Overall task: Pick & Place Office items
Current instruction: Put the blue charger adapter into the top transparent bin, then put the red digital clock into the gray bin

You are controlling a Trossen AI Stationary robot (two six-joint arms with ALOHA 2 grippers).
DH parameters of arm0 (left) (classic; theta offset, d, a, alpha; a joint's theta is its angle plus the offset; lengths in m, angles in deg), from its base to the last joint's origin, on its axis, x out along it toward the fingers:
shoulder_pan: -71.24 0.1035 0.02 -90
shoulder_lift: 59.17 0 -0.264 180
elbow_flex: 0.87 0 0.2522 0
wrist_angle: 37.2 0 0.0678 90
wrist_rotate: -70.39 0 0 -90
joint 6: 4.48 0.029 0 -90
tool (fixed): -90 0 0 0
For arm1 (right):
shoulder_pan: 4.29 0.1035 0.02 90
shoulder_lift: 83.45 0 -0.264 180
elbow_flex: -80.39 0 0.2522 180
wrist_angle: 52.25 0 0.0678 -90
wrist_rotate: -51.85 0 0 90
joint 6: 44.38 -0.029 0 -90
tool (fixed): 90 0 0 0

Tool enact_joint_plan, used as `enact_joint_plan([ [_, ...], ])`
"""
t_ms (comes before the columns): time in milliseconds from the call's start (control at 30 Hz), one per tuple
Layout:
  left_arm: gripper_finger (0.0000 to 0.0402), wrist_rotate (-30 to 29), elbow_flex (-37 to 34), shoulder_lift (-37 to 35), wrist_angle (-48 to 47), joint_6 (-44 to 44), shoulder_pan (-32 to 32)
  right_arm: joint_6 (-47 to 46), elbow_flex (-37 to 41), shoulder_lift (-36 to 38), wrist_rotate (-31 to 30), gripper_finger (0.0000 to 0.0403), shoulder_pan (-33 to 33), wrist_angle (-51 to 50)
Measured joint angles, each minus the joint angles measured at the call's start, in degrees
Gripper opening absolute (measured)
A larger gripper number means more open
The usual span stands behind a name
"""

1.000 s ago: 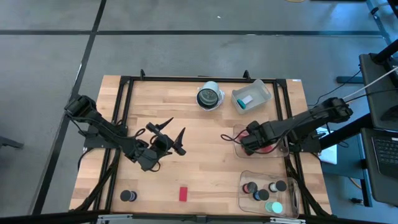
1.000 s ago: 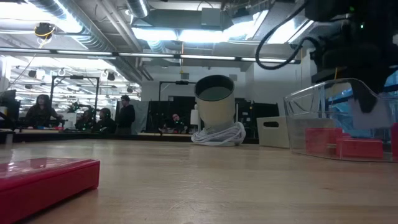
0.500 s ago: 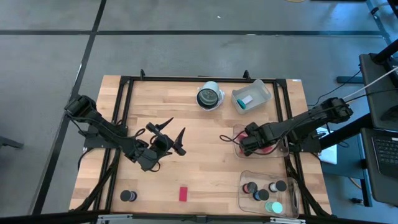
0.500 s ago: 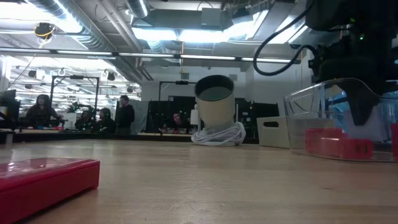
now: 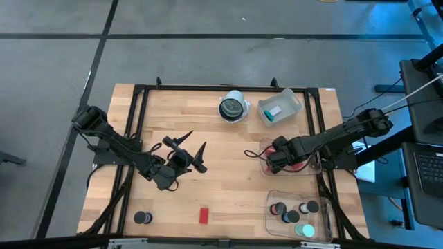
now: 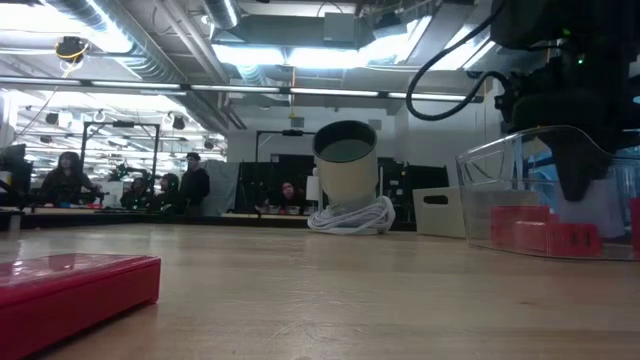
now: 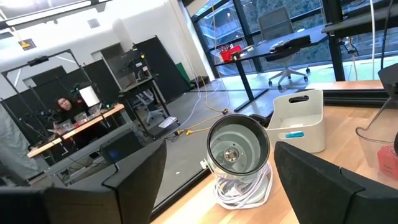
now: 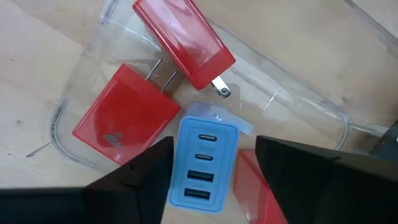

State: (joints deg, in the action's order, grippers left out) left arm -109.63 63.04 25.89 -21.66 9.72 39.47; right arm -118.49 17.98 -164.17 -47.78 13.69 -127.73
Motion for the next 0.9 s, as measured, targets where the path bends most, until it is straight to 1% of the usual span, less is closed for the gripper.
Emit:
enact_joint_plan([
  [133,0.0297,0.0,0.0,0.0,0.0,-0.1,-0.4,1.2,-0.5,0.0,0.0,0.0253,0.0,-0.1],
  [267,0.0297,0.6,0.0,0.0,0.0,-0.2,-2.0,3.6,-3.2,0.0,0.0,0.0272,0.0,-2.3],
  [333,0.0297,2.7,0.0,0.0,0.0,-1.3,-3.0,4.9,-5.6,0.0,-0.5,0.0278,0.0,-4.5],
  [433,0.0297,7.6,0.0,0.0,-0.4,-4.9,-4.5,6.5,-9.8,0.0,-3.5,0.0283,0.0,-7.8],
  [533,0.0297,15.3,0.0,0.0,-4.1,-11.6,-5.5,8.7,-14.2,0.0,-6.9,0.0283,0.0,-8.8],
  [600,0.0297,22.4,0.0,0.0,-8.4,-18.4,-5.9,9.9,-17.1,0.0,-8.8,0.0283,0.3,-8.6],
  [733,0.0297,43.9,0.0,0.0,-20.9,-36.5,-5.5,12.4,-22.6,0.0,-13.0,0.0283,1.5,-7.9],
  [800,0.0297,52.9,0.0,0.2,-26.0,-44.1,-5.1,13.4,-24.9,0.0,-15.0,0.0283,2.3,-7.6],
  [833,0.0297,55.4,0.0,0.7,-27.5,-47.0,-5.1,13.8,-25.8,0.0,-16.0,0.0283,2.7,-7.2],
  [900,0.0297,56.9,-0.1,1.9,-28.6,-51.5,-5.4,14.6,-27.2,0.0,-17.8,0.0283,3.3,-6.4],
])
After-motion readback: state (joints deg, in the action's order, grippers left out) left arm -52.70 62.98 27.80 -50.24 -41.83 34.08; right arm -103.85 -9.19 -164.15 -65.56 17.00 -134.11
